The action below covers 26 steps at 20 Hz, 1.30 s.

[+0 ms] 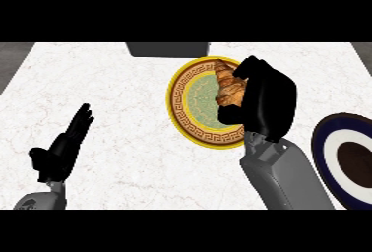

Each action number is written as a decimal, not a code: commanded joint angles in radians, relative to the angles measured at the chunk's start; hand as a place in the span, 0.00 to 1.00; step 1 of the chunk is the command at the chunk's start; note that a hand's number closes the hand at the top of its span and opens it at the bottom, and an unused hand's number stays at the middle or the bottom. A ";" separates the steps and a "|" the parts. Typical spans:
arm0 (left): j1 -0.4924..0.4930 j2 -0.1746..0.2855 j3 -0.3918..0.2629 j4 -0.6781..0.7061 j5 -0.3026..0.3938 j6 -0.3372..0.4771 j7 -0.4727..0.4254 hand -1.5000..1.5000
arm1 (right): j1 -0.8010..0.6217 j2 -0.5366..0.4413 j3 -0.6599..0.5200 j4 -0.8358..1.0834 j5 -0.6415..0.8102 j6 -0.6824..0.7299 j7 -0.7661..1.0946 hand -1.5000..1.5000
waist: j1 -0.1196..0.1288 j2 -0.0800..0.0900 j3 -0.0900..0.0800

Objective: Pick the croissant from the plate and place it in the plate

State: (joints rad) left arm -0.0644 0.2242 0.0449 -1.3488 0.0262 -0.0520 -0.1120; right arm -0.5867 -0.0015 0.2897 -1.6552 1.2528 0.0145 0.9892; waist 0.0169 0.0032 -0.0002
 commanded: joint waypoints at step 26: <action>-0.007 0.008 0.046 -0.014 0.010 -0.010 0.030 0.50 | -0.021 0.001 -0.144 0.345 -0.359 -0.992 -0.120 0.00 | -0.025 -0.008 0.002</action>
State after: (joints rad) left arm -0.0719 0.2256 0.0735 -1.3420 0.0207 -0.0647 -0.1133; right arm -0.7029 -0.0037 0.1619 -1.1880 0.9716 -0.8409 0.9047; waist 0.0075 -0.0004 0.0012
